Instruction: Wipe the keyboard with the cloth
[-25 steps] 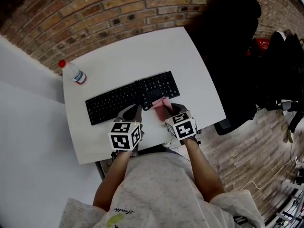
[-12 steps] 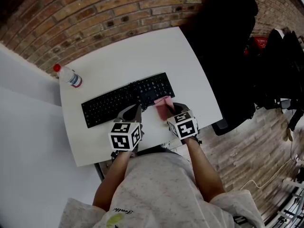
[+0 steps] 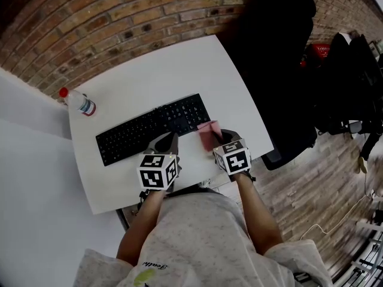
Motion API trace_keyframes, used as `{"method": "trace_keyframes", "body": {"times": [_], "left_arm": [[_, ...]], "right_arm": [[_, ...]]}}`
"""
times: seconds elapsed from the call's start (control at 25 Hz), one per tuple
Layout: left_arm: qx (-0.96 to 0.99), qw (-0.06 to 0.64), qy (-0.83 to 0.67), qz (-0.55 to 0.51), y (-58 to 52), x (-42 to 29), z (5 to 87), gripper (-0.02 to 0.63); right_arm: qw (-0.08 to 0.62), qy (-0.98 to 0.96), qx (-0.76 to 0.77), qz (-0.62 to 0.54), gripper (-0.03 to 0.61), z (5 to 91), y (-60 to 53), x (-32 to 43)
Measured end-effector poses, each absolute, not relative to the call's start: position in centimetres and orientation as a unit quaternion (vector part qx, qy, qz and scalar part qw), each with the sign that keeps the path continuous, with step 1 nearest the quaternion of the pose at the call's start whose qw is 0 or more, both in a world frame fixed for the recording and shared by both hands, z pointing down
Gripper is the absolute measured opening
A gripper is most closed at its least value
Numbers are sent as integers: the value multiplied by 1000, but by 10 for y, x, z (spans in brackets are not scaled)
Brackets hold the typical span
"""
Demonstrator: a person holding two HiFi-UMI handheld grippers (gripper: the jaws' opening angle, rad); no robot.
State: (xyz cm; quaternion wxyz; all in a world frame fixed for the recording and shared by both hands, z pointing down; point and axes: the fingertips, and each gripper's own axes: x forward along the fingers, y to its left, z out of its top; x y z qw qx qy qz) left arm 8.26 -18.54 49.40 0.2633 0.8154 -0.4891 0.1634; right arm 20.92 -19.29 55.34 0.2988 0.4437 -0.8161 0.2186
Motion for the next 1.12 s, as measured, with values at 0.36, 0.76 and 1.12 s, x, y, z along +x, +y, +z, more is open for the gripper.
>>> {"method": "trace_keyframes", "body": {"times": [0.36,0.76,1.12], "left_arm": [[819,264,-483,162,-189,94,496,-3],[831,260,-462,166,-194,106,495,-3],[837,258,-451,171,-197,108,495,-3]], "right_arm": [[301,-803,466,218,24,554,-202,240],[299,-804,466,219,25,546,-201,250],[272,-789,499,232,25,531,-205,266]]}}
